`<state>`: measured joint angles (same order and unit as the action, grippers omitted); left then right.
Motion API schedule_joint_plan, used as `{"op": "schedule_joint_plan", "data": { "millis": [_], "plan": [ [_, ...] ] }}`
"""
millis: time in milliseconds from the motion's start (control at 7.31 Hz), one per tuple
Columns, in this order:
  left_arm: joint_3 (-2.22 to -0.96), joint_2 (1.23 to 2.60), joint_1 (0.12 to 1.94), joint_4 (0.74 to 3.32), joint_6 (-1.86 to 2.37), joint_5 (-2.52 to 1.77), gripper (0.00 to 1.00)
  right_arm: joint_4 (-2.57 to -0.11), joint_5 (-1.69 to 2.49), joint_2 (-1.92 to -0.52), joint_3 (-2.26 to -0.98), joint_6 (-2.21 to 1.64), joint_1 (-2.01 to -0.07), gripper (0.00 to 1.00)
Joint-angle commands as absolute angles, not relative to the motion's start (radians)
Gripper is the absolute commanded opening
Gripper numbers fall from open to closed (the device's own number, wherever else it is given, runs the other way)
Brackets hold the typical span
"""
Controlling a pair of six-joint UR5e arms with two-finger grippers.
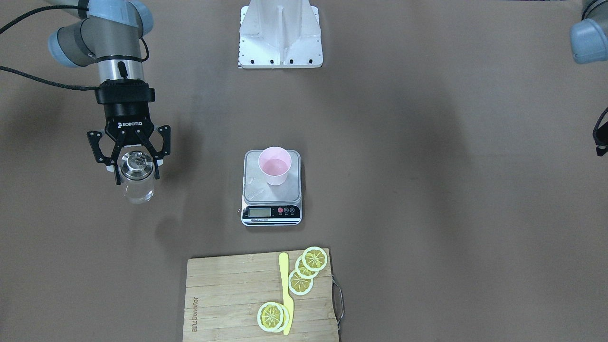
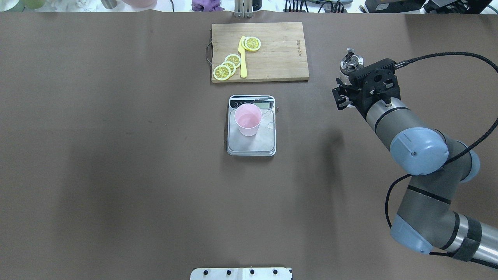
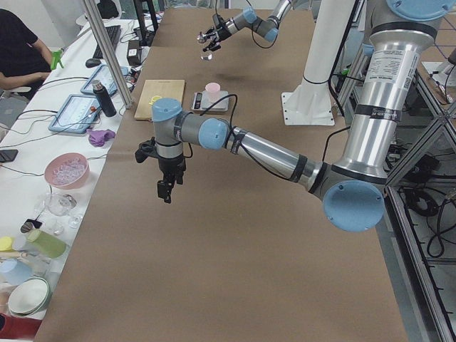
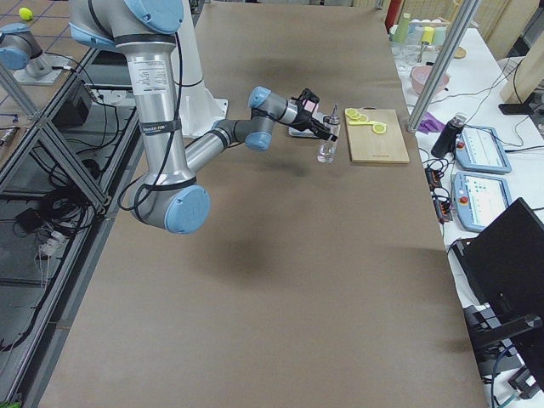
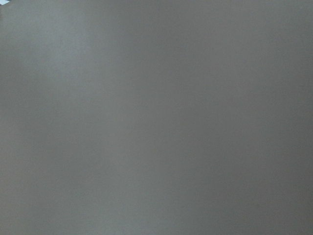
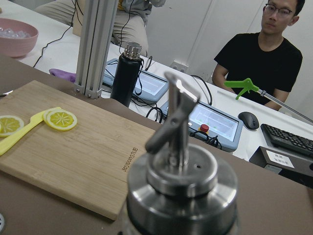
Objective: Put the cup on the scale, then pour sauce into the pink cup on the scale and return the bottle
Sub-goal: 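Turn the bottle upright and carry it back with the right gripper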
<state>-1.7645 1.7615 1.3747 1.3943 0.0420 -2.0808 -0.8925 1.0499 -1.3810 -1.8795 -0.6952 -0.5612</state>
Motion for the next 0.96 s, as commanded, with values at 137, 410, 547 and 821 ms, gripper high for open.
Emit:
{"op": "schedule_joint_plan", "data": {
  "millis": [137, 410, 547, 821],
  "plan": [
    [-1.767, 1.743, 1.411, 1.390, 0.031, -2.082, 0.99, -0.824, 1.072, -1.385, -1.836, -0.905, -0.572, 0.00],
    [-1.769, 1.744, 1.410, 1.390, 0.031, -2.080, 0.99, -0.477, 1.119, -1.413, -1.609, -0.904, -0.618, 0.00],
    [-1.773, 1.743, 1.411, 1.390, 0.031, -2.080, 0.99, -0.474, 1.174, -1.411, -1.603, -0.870, -0.658, 0.00],
    [-1.786, 1.735, 1.410, 1.390, 0.031, -2.080, 0.99, -0.472, 1.180, -1.417, -1.594, -0.850, -0.666, 0.00]
  ]
}}
